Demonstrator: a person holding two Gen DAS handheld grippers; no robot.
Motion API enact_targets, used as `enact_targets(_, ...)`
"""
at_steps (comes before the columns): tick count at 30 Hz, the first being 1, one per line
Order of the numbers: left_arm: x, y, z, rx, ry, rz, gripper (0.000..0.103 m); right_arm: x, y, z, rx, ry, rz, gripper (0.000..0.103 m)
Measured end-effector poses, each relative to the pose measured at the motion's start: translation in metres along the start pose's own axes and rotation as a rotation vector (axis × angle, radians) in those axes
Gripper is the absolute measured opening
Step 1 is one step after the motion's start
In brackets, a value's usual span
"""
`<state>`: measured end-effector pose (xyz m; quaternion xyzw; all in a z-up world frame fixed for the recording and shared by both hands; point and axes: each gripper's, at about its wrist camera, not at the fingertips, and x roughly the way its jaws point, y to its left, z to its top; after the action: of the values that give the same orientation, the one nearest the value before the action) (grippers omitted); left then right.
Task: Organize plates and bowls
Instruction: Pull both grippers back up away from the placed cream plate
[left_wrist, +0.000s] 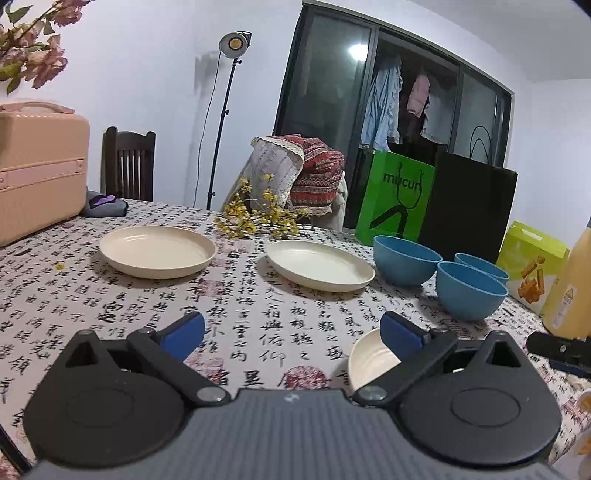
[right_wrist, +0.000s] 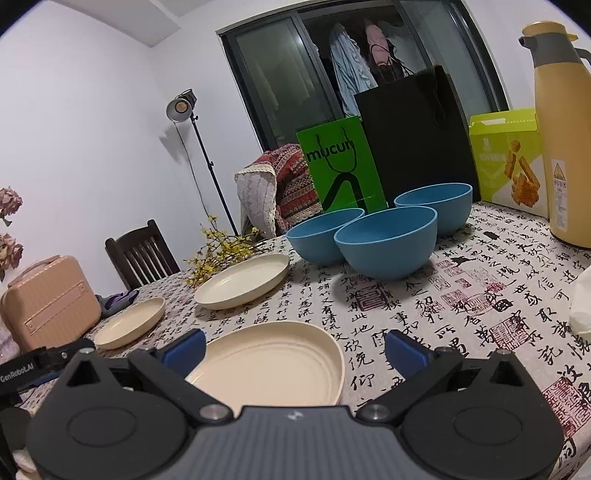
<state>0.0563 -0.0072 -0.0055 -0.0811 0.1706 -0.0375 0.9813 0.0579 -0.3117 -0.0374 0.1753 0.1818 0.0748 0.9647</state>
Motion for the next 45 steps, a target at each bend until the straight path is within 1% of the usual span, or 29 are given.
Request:
enact_targets(8, -0.01, 0.011, -0.003, 0.025, -0.015, 0.039, 0.103, -0.002, -0.002, -0.006, -0.008, 0.004, -0.009, 0.103)
enact_targets(15, -0.013, 0.019, -0.003, 0.028, -0.007, 0.076, 0.103, -0.005, -0.01, -0.008, -0.014, 0.009, -0.031, 0.103)
enact_targets(23, -0.012, 0.011, 0.01, 0.026, -0.021, 0.073, 0.103, -0.006, -0.018, -0.002, -0.004, -0.007, -0.029, 0.103)
enact_targets(27, -0.011, 0.003, 0.018, 0.039, -0.042, 0.065, 0.103, -0.005, -0.021, 0.003, 0.003, -0.014, -0.032, 0.103)
enact_targets(33, -0.003, -0.003, 0.026, 0.044, -0.034, 0.047, 0.103, -0.006, -0.02, 0.013, 0.01, -0.039, -0.032, 0.103)
enact_targets(38, 0.001, 0.001, 0.032, 0.034, -0.017, 0.046, 0.103, -0.006, -0.015, 0.021, 0.018, -0.065, -0.029, 0.103)
enact_targets(45, -0.008, 0.018, 0.048, 0.012, -0.044, 0.084, 0.103, -0.001, 0.003, 0.031, -0.005, -0.076, -0.002, 0.103)
